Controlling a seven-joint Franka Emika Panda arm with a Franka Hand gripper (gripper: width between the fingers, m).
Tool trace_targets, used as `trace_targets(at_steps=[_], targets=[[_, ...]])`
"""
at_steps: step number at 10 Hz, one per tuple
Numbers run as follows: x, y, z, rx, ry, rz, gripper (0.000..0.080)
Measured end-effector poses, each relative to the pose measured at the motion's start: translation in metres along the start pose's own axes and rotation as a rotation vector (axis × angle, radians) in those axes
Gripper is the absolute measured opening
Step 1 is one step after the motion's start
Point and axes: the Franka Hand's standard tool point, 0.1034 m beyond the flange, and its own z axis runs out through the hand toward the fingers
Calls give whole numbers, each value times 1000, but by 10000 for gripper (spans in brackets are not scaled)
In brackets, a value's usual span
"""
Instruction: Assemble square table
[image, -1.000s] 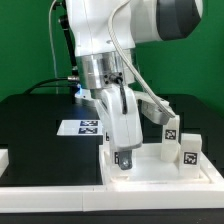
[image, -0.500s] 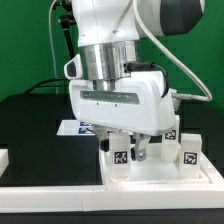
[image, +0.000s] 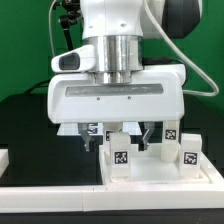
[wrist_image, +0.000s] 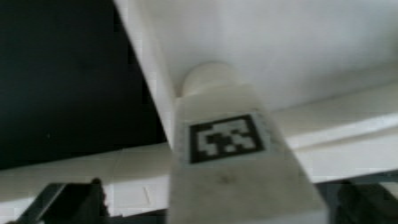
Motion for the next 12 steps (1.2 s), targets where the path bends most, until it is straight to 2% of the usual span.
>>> trace_targets(at_steps=[1, 3, 4, 5, 7, 8, 9, 10, 11, 12], targets=[[0, -1, 0, 0, 0, 60, 649], [0, -1, 0, 1, -1, 135, 401], [0, -1, 1, 1, -1, 200, 401], [0, -1, 1, 1, -2, 264, 288], [-1, -1, 1, 1, -3, 400, 288], [-1, -2, 2, -2, -23, 572, 288], [1, -4, 3, -14, -69, 778, 288], [2, -5, 4, -42, -120, 1003, 288], [1, -9, 5, -40, -154, 1205, 288], [0, -11, 5, -24, -176, 1373, 288]])
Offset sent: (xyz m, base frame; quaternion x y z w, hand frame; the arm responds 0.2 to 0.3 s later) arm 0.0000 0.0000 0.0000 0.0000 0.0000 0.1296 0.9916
